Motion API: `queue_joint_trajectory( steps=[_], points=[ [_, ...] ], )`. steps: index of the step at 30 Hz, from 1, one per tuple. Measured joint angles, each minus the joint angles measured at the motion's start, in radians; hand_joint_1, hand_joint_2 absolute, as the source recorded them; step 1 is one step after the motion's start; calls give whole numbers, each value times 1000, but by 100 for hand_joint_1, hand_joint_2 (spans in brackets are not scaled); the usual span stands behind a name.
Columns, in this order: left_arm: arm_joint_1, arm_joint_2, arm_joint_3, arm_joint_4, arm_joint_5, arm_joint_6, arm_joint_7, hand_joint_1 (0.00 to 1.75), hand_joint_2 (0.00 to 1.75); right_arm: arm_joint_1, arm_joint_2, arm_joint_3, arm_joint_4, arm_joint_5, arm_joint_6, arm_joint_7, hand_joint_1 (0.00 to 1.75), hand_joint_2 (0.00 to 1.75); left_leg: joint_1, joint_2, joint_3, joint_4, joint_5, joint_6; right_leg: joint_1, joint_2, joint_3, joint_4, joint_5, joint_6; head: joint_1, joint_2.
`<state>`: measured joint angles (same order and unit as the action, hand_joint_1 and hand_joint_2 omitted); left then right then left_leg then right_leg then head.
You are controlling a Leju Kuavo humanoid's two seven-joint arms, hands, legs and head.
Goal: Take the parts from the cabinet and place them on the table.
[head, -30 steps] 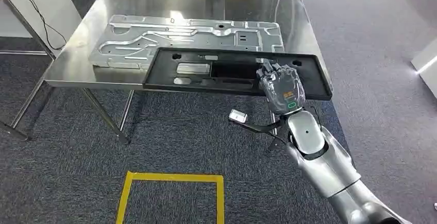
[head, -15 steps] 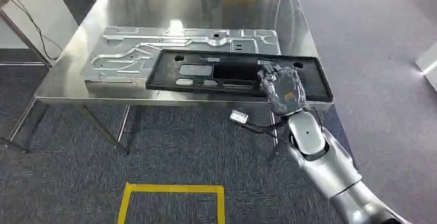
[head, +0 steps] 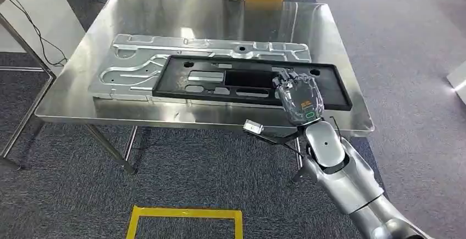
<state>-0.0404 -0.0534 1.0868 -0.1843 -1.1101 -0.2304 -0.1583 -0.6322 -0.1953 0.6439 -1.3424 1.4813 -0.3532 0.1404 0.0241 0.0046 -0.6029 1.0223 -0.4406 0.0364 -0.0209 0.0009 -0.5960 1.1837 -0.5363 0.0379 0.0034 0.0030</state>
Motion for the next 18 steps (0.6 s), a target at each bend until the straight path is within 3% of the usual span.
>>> queue_joint_trajectory(
  steps=[2, 3, 4, 5, 6, 8, 9, 10, 11, 12, 13, 14, 15, 16, 17, 18],
  points=[
    [-2, 0, 0, 0, 0, 0, 0, 0, 175, 6, 0, 0, 0, -2, 0, 0, 175, 175, -4, -2, 15, 0, -17, 6, 1, 0, -98, 125, -72, 3, 0, 0],
    [-2, 0, 0, 0, 0, 0, 0, 0, 175, 9, 0, 0, 0, -3, 0, 0, 175, 175, -7, -4, 26, 0, -26, 7, 1, 0, -129, 147, -93, 1, 0, 0],
    [-1, 0, 0, 0, 0, 0, 0, 0, 175, 12, 0, 0, 0, -5, 0, 0, 175, 175, -10, -7, 39, 0, -36, 7, 3, 0, -141, 134, -91, -4, 0, 0],
    [0, 0, 1, 0, 0, 0, 0, 0, 175, 13, 0, 0, 0, -6, 0, 0, 175, 175, -13, -8, 56, 0, -48, 7, 8, 0, -135, 86, -60, -12, 0, 0],
    [0, 0, 1, 0, 0, 0, 0, 0, 175, 13, 0, 0, 0, -6, 1, 0, 175, 175, -17, -9, 74, 0, -59, 6, 14, 0, -116, 11, -6, -25, 0, 0],
    [3, -8, 1, 2, 0, -1, 0, 0, 175, 15, -1, 0, 1, -8, 2, 0, 175, 175, -18, -9, 94, -3, -82, 4, 34, 1, -85, -136, 154, -63, 0, 0],
    [0, -8, 1, 2, -1, -1, 0, 0, 175, 16, -2, 1, 2, -10, 2, 3, 175, 175, -20, -16, 105, -5, -88, -3, 41, 8, -86, -130, 121, -65, -2, 0],
    [-4, -7, 1, 2, 0, -2, 0, 0, 175, 17, -2, 1, -1, -10, 3, 2, 175, 175, -19, -13, 105, -12, -98, -9, 42, 13, -77, -138, 124, -66, 3, 0],
    [-4, -7, 1, 2, 0, -2, 0, 0, 175, 20, -2, 1, -1, -10, 5, 3, 175, 175, -22, -13, 120, 3, -89, -11, 41, 15, -70, -154, 125, -71, 4, 0],
    [-4, -7, 1, 2, 0, -2, 0, 0, 175, 20, -2, 1, -2, -10, 6, 4, 175, 175, -23, -13, 125, -1, -77, -21, 37, 12, -55, -159, 124, -76, 3, 0],
    [-3, -4, 1, 1, 0, -2, 1, 0, 175, 21, -2, 1, -5, -10, 6, 4, 175, 175, -23, -12, 121, 13, -86, -24, 28, 11, -31, -170, 127, -76, 3, 0],
    [-3, -4, 2, 1, 0, -2, 0, 0, 175, 19, -2, 1, -5, -10, 6, 5, 175, 175, -21, -12, 110, 53, -82, -30, 27, 11, -16, -176, 122, -82, 4, 0],
    [-4, -5, 1, 1, 0, -2, 0, 0, 175, 17, -2, 1, -5, -10, 6, 5, 175, 175, -20, -12, 72, 115, -89, -33, 26, 11, -9, -177, 117, -88, 2, 0],
    [-6, -4, 1, 1, 0, -2, 0, 0, 175, 16, -1, 1, -6, -10, 6, 5, 175, 175, -18, -12, 22, 185, -118, -39, 26, 11, -3, -178, 109, -88, 3, 0],
    [-5, -4, 2, 1, 0, -2, 0, 0, 175, 20, -1, 1, -6, -10, 6, 4, 175, 175, -15, -12, -25, 244, -165, -42, 26, 11, 5, -178, 99, -87, 2, 0],
    [-4, -3, 2, 1, 0, -2, 0, 0, 175, 24, -1, 1, -6, -11, 6, 4, 175, 175, -13, -11, -60, 276, -202, -47, 25, 12, 15, -177, 90, -85, 2, 0]
  ],
)
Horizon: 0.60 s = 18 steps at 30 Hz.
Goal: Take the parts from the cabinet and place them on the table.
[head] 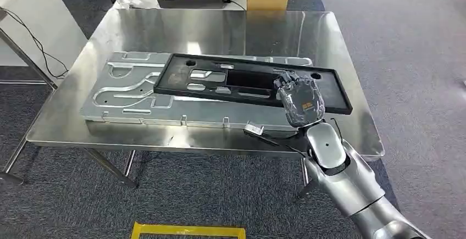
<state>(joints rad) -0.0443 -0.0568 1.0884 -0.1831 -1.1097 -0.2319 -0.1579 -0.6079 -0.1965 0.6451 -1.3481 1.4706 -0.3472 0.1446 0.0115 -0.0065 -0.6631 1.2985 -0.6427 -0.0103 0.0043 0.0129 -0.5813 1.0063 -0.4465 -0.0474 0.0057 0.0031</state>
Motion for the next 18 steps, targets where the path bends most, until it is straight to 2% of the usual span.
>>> queue_joint_trajectory(
  steps=[1, 2, 3, 5, 6, 7, 8, 10, 11, 12, 13, 14, 15, 16, 17, 18],
  points=[
    [3, 0, 0, 0, 0, 0, 0, 0, 175, 3, 0, 0, 0, -1, 0, 0, 175, 175, 2, 1, -17, -4, -8, -7, -1, 1, 11, 0, -9, 3, 0, 0],
    [4, 2, 0, 0, 0, 2, 0, 0, 175, 6, 0, 0, 0, -2, 0, 0, 175, 175, 3, 1, -17, -43, 14, -8, -3, 2, 26, 0, -20, 6, 0, 0],
    [5, 3, 0, 0, 0, 2, 0, 0, 175, 7, 0, 0, 0, -3, 0, 0, 175, 175, 4, 1, -4, -107, 61, -8, -5, 3, 40, 1, -31, 10, 0, 0],
    [7, 4, 0, 0, 0, 2, 0, 0, 175, 7, 0, 0, 0, -6, 0, 0, 175, 175, 6, 1, 29, -264, 218, -6, -7, 2, 58, 1, -53, 21, 0, 0],
    [8, 4, 0, 0, 0, 2, -1, 0, 175, 9, 1, 0, 2, -8, -1, 0, 175, 175, 0, 4, 26, -277, 218, 3, -3, 7, 70, 11, -64, 28, 0, 0],
    [6, 5, 0, 0, 0, 3, -1, 0, 175, 8, 1, 0, 2, -10, -2, 0, 175, 175, -2, 4, 36, -273, 212, 14, -1, 7, 70, 7, -72, 37, 1, 0],
    [8, 5, 0, 0, 0, 3, -1, 0, 175, 12, 1, 0, 1, -12, -2, 0, 175, 175, -1, 4, 37, -275, 225, 25, -2, 7, 80, 12, -71, 44, 0, 0],
    [6, 4, 0, 0, 3, 0, -3, 0, 175, 12, 1, 0, 0, -18, -4, 1, 175, 175, 4, 4, 53, -281, 226, 35, -2, 5, 76, 25, -73, 53, 0, 0],
    [5, 4, 1, 0, 6, -2, -5, 0, 175, 12, 1, 0, 0, -18, -4, 0, 175, 175, 5, 4, 61, -285, 226, 38, -5, -1, 68, 54, -77, 57, 1, 0],
    [3, 4, 1, 0, 6, -5, -6, 0, 175, 11, 1, 0, 0, -19, -5, 0, 175, 175, 5, 4, 63, -288, 222, 44, -6, -5, 34, 110, -96, 63, 2, 0],
    [3, 5, 1, 0, 6, -6, -6, 0, 175, 12, 1, 0, 0, -20, -5, 0, 175, 175, 5, 4, 64, -287, 218, 47, -8, -5, -8, 178, -130, 69, 2, 0],
    [1, 5, 1, 0, 6, -6, -7, 0, 175, 16, 2, 0, 0, -21, -5, 0, 175, 175, 4, 4, 65, -287, 214, 50, -10, -6, -56, 248, -169, 71, 2, 0],
    [1, 5, 1, 0, 6, -5, -8, 0, 175, 22, 2, 0, 1, -24, -5, 0, 175, 175, 4, 4, 66, -286, 210, 50, -11, -7, -94, 298, -192, 71, 2, 0],
    [2, 5, 2, 0, 6, 0, -7, 0, 175, 28, 2, 0, 3, -26, -5, -1, 175, 175, 4, 3, 70, -285, 204, 50, -11, -7, -118, 314, -187, 71, 2, 0],
    [3, 5, 2, 0, 8, 3, -7, 0, 175, 33, 2, 0, 6, -27, -6, -1, 175, 175, 4, 2, 77, -284, 199, 49, -11, -7, -117, 282, -150, 70, 2, 0],
    [3, 5, 2, 0, 10, 6, -3, 0, 175, 37, 2, 0, 8, -31, -6, -1, 175, 175, 3, 1, 86, -283, 192, 48, -11, -7, -95, 210, -93, 67, 2, 0]
  ],
)
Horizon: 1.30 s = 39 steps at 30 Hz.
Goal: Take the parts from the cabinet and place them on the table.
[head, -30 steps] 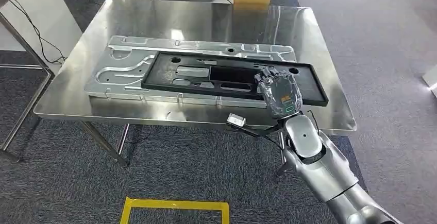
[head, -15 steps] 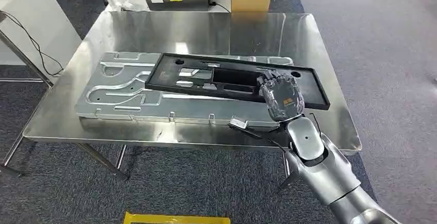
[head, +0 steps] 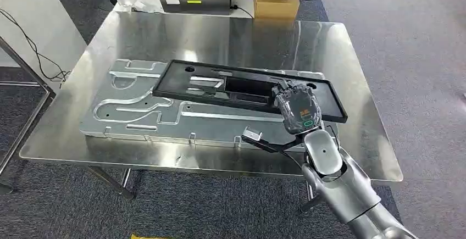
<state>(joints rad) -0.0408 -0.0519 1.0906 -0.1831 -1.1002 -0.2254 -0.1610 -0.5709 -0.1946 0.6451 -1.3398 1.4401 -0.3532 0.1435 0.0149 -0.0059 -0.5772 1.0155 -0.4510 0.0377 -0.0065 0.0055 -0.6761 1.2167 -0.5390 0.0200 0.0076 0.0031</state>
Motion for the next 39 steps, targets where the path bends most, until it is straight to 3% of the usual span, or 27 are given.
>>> queue_joint_trajectory(
  steps=[1, 2, 3, 4, 5, 6, 7, 8, 12, 13, 20, 21, 39],
  points=[
    [0, 0, 0, 0, 1, 0, 1, 0, 175, 3, 0, 0, 2, -3, -1, 0, 175, 175, -2, 0, 11, 0, -7, -1, 2, -1, 35, -95, 66, -6, 0, 0],
    [0, 0, 1, 0, 2, 0, 1, 0, 175, 4, 0, 0, 5, -5, -2, 0, 175, 175, -2, 1, 18, -1, -12, -3, 7, -4, 60, -177, 114, -18, 0, 0],
    [0, -2, 2, 0, 5, -1, 0, 0, 175, 6, 0, 0, 10, -8, -5, 0, 175, 175, -4, 1, 22, -3, -13, -6, 14, -8, 60, -177, 82, -23, -1, 0],
    [-2, -2, 3, 0, 8, -2, -2, 0, 175, 8, 0, 0, 14, -11, -6, 0, 175, 175, -3, 2, 18, -5, -15, -12, 18, -6, 60, -189, 68, -28, 2, 0],
    [-3, -2, 4, 0, 9, -2, -2, 0, 175, 14, 2, 0, 17, -13, -8, 0, 175, 175, -4, 2, 24, -5, -15, -18, 17, -5, 62, -199, 97, -35, 0, 0],
    [-2, -1, 5, 0, 9, -4, -2, 0, 175, 21, 3, -1, 23, -14, -10, 0, 175, 175, -9, 3, 23, -6, -24, -5, 10, -4, 69, -200, 108, -16, 0, 0],
    [-2, -1, 6, 0, 10, -5, -2, 0, 175, 24, 2, -2, 30, -15, -13, 0, 175, 175, -7, 2, 26, -6, -22, -3, 11, -3, 69, -199, 109, -15, -1, 0],
    [-2, -1, 6, 0, 11, -5, -3, 0, 175, 27, 2, -4, 38, -18, -14, 0, 175, 175, -7, 2, 27, -7, -23, -6, 13, -1, 68, -198, 106, -21, 0, 0],
    [-2, -1, 15, 0, 20, -13, -6, 0, 175, 47, 2, -9, 71, -31, -24, 0, 175, 175, -6, 3, 32, -15, -24, -9, 14, 0, 68, -197, 100, -28, -2, 0],
    [-2, -1, 18, 0, 21, -16, -6, 0, 175, 51, 2, -11, 78, -32, -26, 0, 0, 0, -6, 3, 32, -16, -24, -10, 14, 0, 68, -196, 99, -29, -1, 0],
    [-2, 0, 29, 0, 31, -18, 9, 0, 175, 59, 3, -35, 124, -51, -32, -3, 0, 0, -6, 3, 35, -19, -25, -21, 14, 0, 68, -194, 97, -33, -1, 0],
    [-1, 0, 30, 0, 31, -18, 14, 0, 0, 60, 3, -37, 129, -54, -32, -5, 0, 0, -6, 3, 35, -19, -25, -21, 14, 0, 68, -194, 97, -33, -1, 0],
    [-2, 0, 48, 0, 38, -18, 26, 0, 0, 61, 22, -43, 156, -67, -35, -40, 0, 0, -8, 3, 35, -19, -25, -22, 11, 0, 68, -194, 97, -33, -1, 0]
  ],
)
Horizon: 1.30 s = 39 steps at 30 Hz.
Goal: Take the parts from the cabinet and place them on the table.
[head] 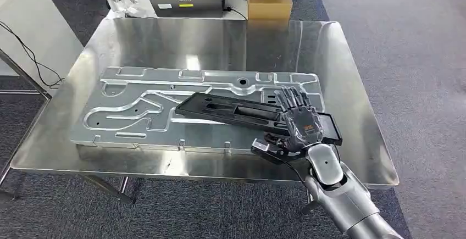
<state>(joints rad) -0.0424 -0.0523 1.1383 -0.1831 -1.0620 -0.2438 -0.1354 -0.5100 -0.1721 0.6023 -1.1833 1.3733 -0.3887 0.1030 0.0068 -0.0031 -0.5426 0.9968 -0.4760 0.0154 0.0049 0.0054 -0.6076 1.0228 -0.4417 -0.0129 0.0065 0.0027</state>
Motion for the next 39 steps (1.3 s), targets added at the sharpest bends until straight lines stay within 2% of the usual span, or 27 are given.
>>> queue_joint_trajectory(
  steps=[9, 18, 22, 26, 27, 28, 29, 30, 32, 33, 34, 35, 37, 38, 39],
  points=[
    [0, 0, 0, 0, -12, 0, -6, 0, 0, -2, 9, 41, -42, -19, -45, -76, 0, 0, 0, 0, 0, 0, 0, 0, 0, 0, 0, 0, 0, 0, 0, 0],
    [-1, 0, 0, 0, -18, 3, -9, 0, 0, -9, 21, 108, -101, -15, -48, -85, 0, 0, 0, 0, 0, 0, 0, 0, 0, 0, 0, 0, 0, 0, 0, 0],
    [0, 2, 0, 0, -21, 6, -8, 0, 0, -10, 24, 133, -131, -15, -48, -85, 0, 0, -3, 0, -1, 6, -3, 5, -3, 0, 0, 0, 1, 2, 0, 0],
    [0, 5, 0, 0, -22, 6, -7, 0, 0, -11, 27, 147, -167, 15, -51, -62, 0, 0, -6, 0, -3, 9, -4, 10, -7, 0, 1, -2, 4, 11, 0, 0],
    [0, 5, 0, 0, -25, 6, -7, 0, 0, -12, 27, 150, -174, 28, -52, -53, 0, 0, -7, 0, -2, 9, 2, 15, -8, 0, 3, -5, 10, 16, 0, 0],
    [0, 5, 0, 0, -27, 6, -6, 0, 0, -14, 27, 153, -181, 35, -52, -48, 0, 0, -1, 1, 1, -7, 14, 20, -3, 2, 5, -7, 13, 21, 0, 0],
    [-1, 5, 0, 0, -27, 6, -6, 0, 0, -14, 27, 155, -184, 41, -53, -45, 0, 0, 7, 9, 8, -18, 23, 20, -5, 1, 2, 3, -5, 25, 0, 0],
    [-1, 5, 0, 0, -27, 6, -6, 0, 0, -18, 27, 158, -184, 44, -54, -42, 0, 0, 7, 9, 7, -23, 28, 27, -4, 0, -17, 45, -45, 30, 2, 0],
    [-1, 5, 0, 0, -29, 6, -6, 0, 0, -17, 26, 160, -184, 48, -56, -37, 0, 0, 8, 13, 1, -22, 28, 28, -14, 0, -77, 195, -128, 38, 1, 0],
    [0, 5, 0, 0, -29, 6, -6, 0, 0, -15, 25, 161, -183, 50, -56, -36, 0, 0, 8, 14, -2, -19, 29, 27, -18, 0, -105, 262, -153, 43, 2, 0],
    [0, 5, 0, 0, -29, 6, -6, 0, 0, -14, 24, 162, -182, 53, -56, -34, 0, 0, 9, 14, -6, -16, 29, 27, -23, -1, -116, 293, -155, 47, 2, 0],
    [0, 5, 0, 0, -30, 6, -6, 0, 0, -13, 23, 162, -181, 56, -57, -32, 0, 0, 11, 14, -10, -11, 29, 26, -29, -1, -102, 276, -131, 52, 2, 0],
    [0, 5, 0, 0, -30, 5, -6, 0, 0, -14, 21, 162, -181, 61, -58, -27, 0, 0, 17, 14, -17, 3, 25, 19, -39, -6, -13, 124, -49, 59, 2, 0],
    [0, 5, 0, 0, -31, 4, -6, 0, 0, -15, 21, 162, -181, 69, -59, -21, 0, 0, 18, 14, -20, 13, 21, 12, -43, -8, 36, 34, -29, 61, 2, 0],
    [0, 7, 0, 0, -31, 4, -6, 0, 0, -17, 21, 162, -181, 79, -61, -17, 0, 0, 17, 13, -29, 17, 21, 3, -35, -7, 48, 16, -52, 57, 2, 0]
  ],
)
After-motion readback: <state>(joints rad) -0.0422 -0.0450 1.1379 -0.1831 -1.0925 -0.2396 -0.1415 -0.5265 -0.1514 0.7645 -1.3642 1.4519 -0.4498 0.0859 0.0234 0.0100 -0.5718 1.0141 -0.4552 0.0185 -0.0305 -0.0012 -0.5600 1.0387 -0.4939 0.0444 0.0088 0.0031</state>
